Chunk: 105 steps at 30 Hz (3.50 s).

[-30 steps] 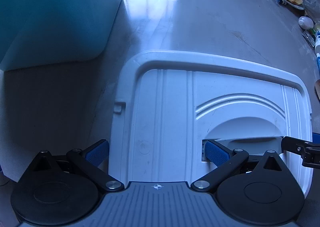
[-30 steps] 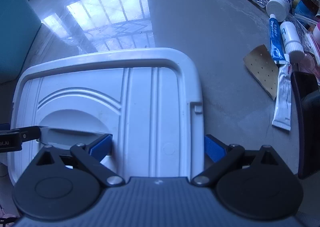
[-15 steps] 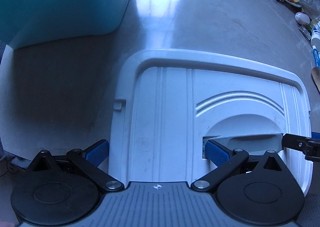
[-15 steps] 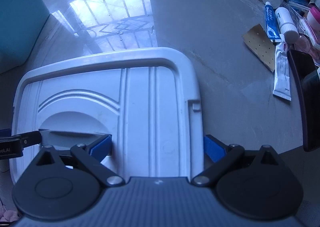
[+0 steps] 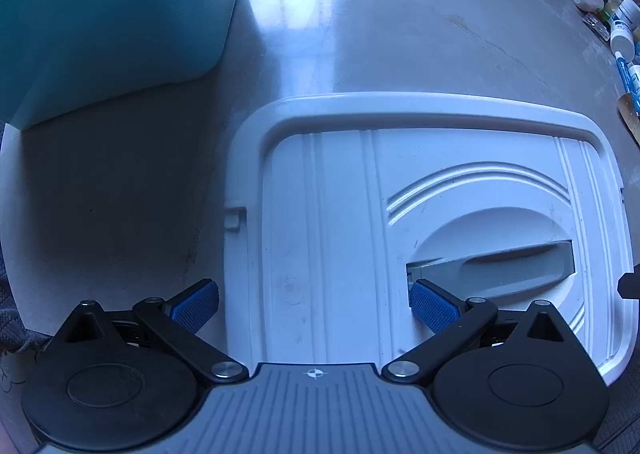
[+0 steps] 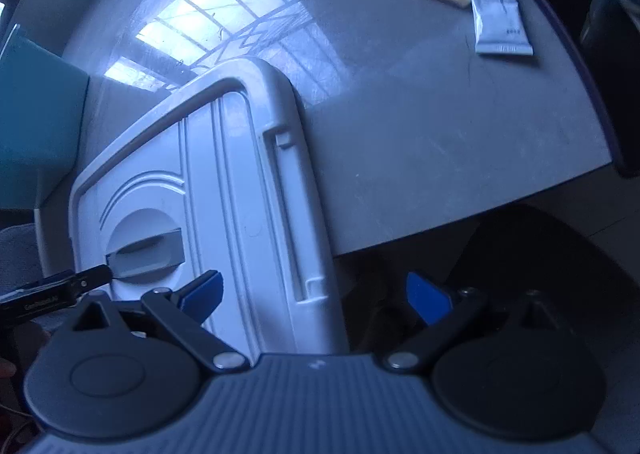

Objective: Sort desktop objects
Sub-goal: 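Lift the white lid up onto its edge with both grippers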

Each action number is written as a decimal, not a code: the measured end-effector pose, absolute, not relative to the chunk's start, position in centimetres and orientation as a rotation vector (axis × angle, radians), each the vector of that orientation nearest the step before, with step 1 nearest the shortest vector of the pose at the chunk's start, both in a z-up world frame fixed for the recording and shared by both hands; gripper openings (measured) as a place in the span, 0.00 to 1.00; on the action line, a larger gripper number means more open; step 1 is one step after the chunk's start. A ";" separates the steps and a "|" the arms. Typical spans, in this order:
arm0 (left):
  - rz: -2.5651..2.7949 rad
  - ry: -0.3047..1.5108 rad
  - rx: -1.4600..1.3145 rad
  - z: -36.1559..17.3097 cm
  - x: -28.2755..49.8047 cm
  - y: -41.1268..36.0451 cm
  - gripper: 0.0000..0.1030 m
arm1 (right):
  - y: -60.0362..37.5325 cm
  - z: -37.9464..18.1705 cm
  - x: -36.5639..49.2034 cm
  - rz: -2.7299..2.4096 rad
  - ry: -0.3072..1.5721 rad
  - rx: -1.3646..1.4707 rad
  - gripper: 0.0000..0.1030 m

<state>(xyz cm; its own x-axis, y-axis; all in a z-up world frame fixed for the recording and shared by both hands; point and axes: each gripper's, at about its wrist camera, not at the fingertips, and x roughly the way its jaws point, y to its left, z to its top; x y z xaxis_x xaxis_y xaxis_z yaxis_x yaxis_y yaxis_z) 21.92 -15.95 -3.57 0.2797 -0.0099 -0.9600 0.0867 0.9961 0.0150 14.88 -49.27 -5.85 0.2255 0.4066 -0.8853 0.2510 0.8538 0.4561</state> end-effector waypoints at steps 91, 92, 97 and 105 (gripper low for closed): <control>-0.280 1.215 -0.340 -7.5 14.7 -8.5 0.99 | -45.1 -6.4 15.9 0.348 1.335 0.521 0.74; -0.279 1.206 -0.334 -7.2 14.6 -8.4 0.99 | -45.1 -6.3 15.8 0.350 1.329 0.523 0.74; -0.277 1.174 -0.317 -5.7 13.8 -8.1 0.99 | -45.2 -5.6 15.2 0.364 1.304 0.520 0.74; -0.270 1.130 -0.294 -3.0 12.3 -7.2 0.99 | -44.9 -4.1 13.8 0.386 1.267 0.517 0.74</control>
